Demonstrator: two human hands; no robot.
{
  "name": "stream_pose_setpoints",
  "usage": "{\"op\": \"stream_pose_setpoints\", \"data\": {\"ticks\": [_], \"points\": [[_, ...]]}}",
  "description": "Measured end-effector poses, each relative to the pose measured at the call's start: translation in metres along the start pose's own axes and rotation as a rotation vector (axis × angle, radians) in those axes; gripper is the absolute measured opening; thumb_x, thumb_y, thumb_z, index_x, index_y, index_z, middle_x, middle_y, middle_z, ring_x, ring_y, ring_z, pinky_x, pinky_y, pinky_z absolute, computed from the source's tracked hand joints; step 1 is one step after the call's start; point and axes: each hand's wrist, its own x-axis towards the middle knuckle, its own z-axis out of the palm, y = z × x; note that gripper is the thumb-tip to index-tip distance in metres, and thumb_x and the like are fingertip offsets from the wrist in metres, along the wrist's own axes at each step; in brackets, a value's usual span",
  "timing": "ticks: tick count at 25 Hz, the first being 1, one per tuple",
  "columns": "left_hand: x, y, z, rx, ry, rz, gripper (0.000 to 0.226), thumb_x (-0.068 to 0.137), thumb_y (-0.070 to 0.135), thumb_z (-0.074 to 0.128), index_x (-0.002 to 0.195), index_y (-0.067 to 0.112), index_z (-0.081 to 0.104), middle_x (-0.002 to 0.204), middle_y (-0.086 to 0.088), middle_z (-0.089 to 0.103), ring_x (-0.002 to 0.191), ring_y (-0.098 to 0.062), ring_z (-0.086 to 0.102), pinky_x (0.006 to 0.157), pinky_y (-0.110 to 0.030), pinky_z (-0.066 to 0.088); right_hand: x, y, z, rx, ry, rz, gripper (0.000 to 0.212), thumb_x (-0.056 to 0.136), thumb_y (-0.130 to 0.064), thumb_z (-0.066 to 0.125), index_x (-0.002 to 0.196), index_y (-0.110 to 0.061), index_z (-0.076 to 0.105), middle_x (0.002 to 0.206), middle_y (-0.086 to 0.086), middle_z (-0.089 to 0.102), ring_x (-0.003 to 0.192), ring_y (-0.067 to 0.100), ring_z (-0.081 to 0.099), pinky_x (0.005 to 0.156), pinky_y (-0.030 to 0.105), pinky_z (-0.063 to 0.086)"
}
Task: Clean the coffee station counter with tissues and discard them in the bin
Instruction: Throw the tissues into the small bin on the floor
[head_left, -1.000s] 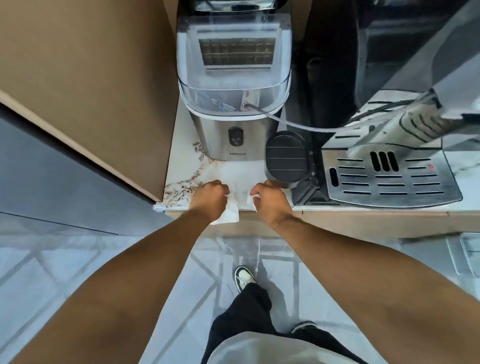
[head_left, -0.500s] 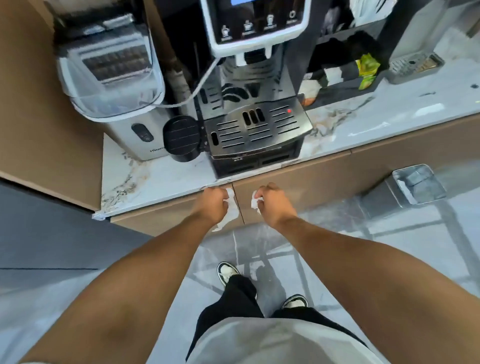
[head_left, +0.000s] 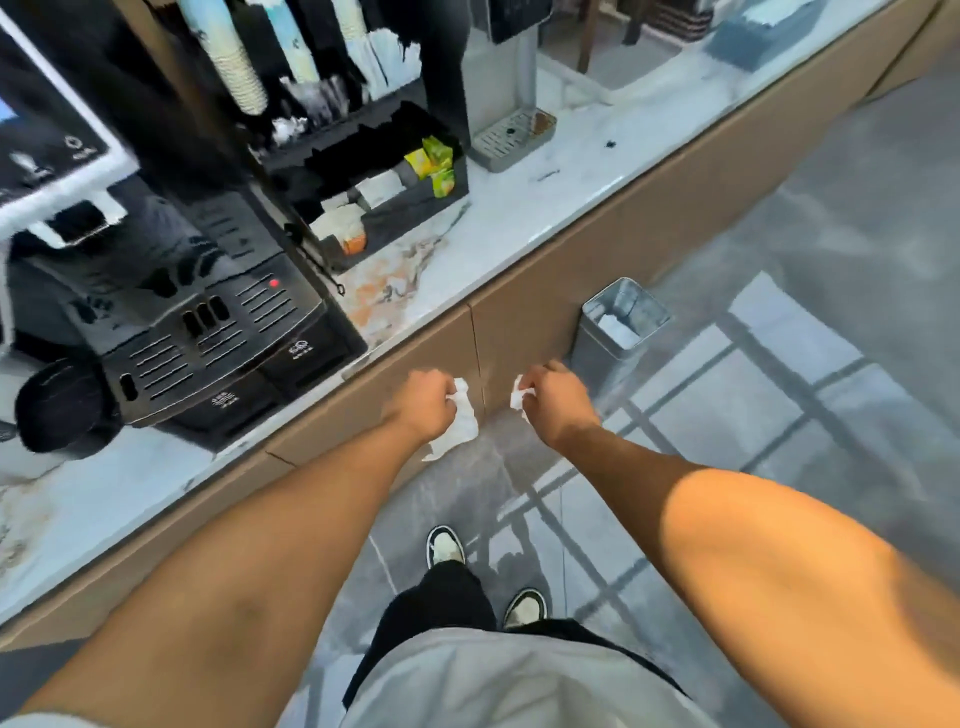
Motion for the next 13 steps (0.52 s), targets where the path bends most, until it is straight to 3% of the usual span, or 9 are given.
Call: {"op": "stream_pose_setpoints", "data": {"ticks": [5, 13], "points": [[0.059, 0.092, 0.004, 0.036, -0.072, 0.131, 0.023, 0.087, 0.011, 0.051, 0.100, 0.011, 0.071, 0.111, -0.016, 0.071, 0.105, -0.039, 0.065, 0.083, -0.040, 0.056, 0.022, 0.074, -0.047, 0.069, 0.094, 0.165, 0.028, 0.088, -0.009, 0.050, 0.106, -0.018, 0.069, 0.118, 0.009, 0.054, 0.099, 0.032, 0.061, 0.087, 0.031, 0.046], [0.186, 0.206, 0.014, 0.012, -0.117, 0.182, 0.025, 0.088, 0.010, 0.053, 0.105, 0.015, 0.071, 0.111, -0.014, 0.071, 0.100, -0.037, 0.066, 0.070, -0.031, 0.046, 0.111, 0.175, -0.119, 0.112, 0.166, 0.346, 0.026, 0.088, -0.010, 0.051, 0.109, -0.014, 0.067, 0.121, 0.013, 0.057, 0.103, 0.034, 0.060, 0.091, 0.038, 0.051]]}}
